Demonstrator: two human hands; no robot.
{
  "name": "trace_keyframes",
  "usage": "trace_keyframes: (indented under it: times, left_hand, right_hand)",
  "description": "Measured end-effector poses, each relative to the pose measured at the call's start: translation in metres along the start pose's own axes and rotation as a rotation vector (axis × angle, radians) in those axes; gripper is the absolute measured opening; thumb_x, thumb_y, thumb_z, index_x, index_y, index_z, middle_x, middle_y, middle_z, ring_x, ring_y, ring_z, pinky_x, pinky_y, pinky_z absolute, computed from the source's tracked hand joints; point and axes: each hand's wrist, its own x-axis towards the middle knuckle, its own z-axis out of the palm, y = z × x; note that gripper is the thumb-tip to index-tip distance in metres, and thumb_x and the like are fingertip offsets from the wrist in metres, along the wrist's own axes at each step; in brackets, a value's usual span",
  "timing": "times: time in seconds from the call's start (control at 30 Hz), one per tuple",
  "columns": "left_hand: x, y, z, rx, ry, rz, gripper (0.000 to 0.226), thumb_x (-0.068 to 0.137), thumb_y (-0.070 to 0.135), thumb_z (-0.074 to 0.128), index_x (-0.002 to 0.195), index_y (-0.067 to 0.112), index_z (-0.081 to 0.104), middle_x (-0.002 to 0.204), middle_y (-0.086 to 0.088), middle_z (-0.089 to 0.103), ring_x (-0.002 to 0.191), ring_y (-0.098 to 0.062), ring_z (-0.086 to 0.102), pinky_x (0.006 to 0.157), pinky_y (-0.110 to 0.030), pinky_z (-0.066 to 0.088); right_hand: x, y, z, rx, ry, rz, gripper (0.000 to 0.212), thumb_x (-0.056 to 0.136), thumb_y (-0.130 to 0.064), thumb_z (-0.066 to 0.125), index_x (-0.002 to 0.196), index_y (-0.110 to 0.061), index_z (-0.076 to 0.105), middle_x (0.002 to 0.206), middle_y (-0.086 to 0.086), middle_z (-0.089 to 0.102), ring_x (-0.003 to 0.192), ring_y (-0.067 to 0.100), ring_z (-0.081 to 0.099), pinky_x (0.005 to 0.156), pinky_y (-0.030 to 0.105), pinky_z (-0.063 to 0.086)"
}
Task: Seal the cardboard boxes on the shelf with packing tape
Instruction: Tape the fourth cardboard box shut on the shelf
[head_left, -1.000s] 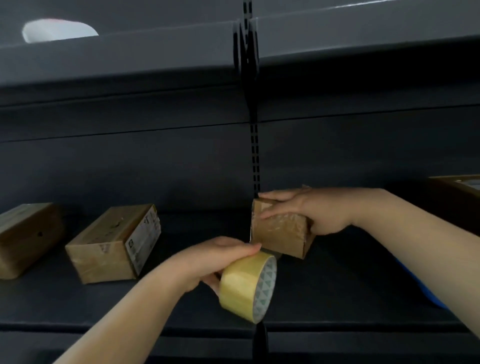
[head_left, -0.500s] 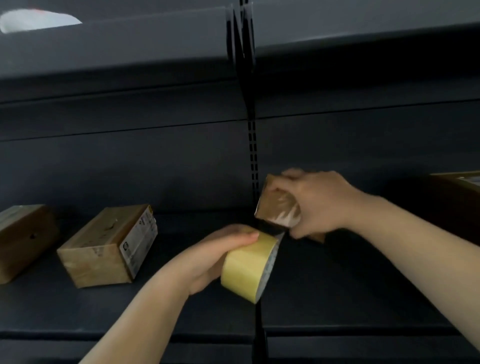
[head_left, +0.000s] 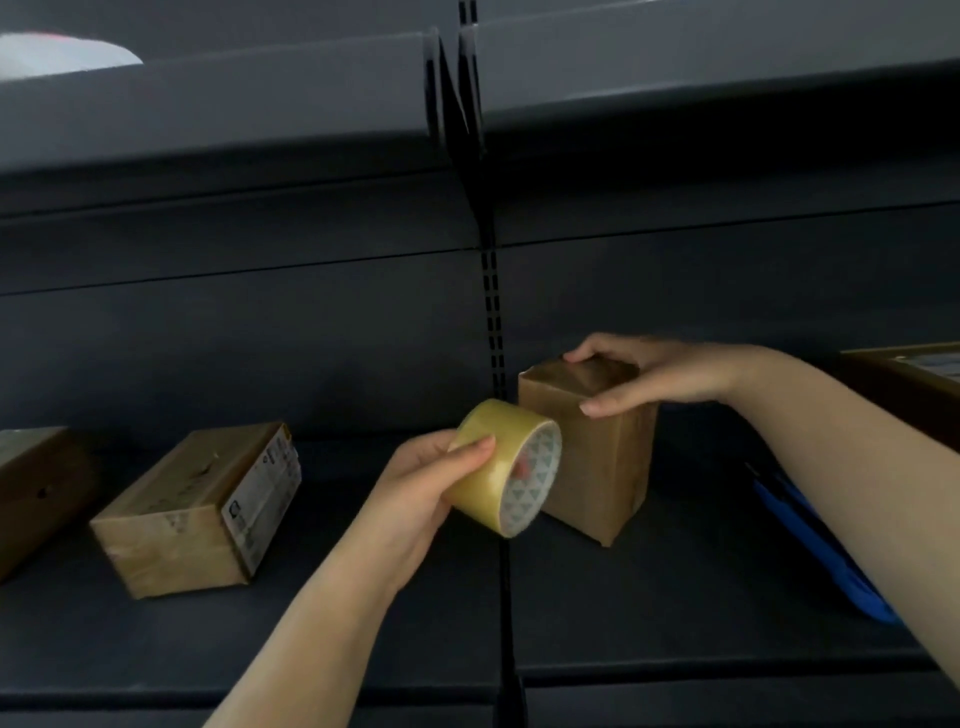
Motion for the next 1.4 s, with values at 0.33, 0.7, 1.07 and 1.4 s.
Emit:
trace_keyframes:
  times: [0.33, 0.7, 1.07, 1.4]
  left_hand:
    - [-0.004, -0.003, 0.011, 0.121, 0.004, 0.046, 0.026, 0.060, 0.042, 0.067, 0.082, 0.029, 0.074, 0.079, 0.007, 0.074, 0.076, -0.006, 0.069, 0.066, -0.019, 0.054]
    - [0.018, -0.010, 0.033, 0.091, -0.099, -0.153, 0.082, 0.061, 0.031, 0.082, 0.126, 0.030, 0.032, 0.110, 0.003, 0.060, 0.096, -0.016, 0.063, 0.068, -0.035, 0.056]
    - [0.033, -0.010, 0.046, 0.031, -0.166, -0.143, 0.034, 0.072, 0.022, 0.075, 0.100, 0.034, 0.060, 0.106, 0.002, 0.064, 0.090, -0.016, 0.064, 0.059, -0.029, 0.054]
    - [0.037, -0.017, 0.064, -0.050, -0.154, -0.133, 0.033, 0.076, 0.021, 0.073, 0.101, 0.036, 0.059, 0.106, 0.004, 0.061, 0.090, -0.017, 0.064, 0.057, -0.031, 0.055]
  right_hand:
    - [0.035, -0.017, 0.017, -0.181, 0.191, 0.094, 0.079, 0.066, -0.071, 0.061, 0.126, -0.025, 0.035, 0.119, -0.003, 0.045, 0.089, 0.008, 0.046, 0.061, 0.024, 0.037]
    - [0.035, -0.006, 0.000, -0.131, 0.116, -0.129, 0.069, 0.052, -0.071, 0.063, 0.115, -0.043, 0.053, 0.123, -0.011, 0.041, 0.112, 0.009, 0.040, 0.087, 0.025, 0.036]
    - [-0.009, 0.004, 0.009, -0.036, 0.677, -0.199, 0.057, 0.081, -0.062, 0.044, 0.131, -0.036, 0.048, 0.140, -0.005, 0.043, 0.123, 0.010, 0.040, 0.096, 0.026, 0.030]
    - [-0.070, 0.104, 0.065, -0.355, 0.377, 0.702, 0.036, 0.084, -0.055, 0.054, 0.074, -0.020, 0.051, 0.080, 0.000, 0.056, 0.078, 0.017, 0.058, 0.063, 0.029, 0.047]
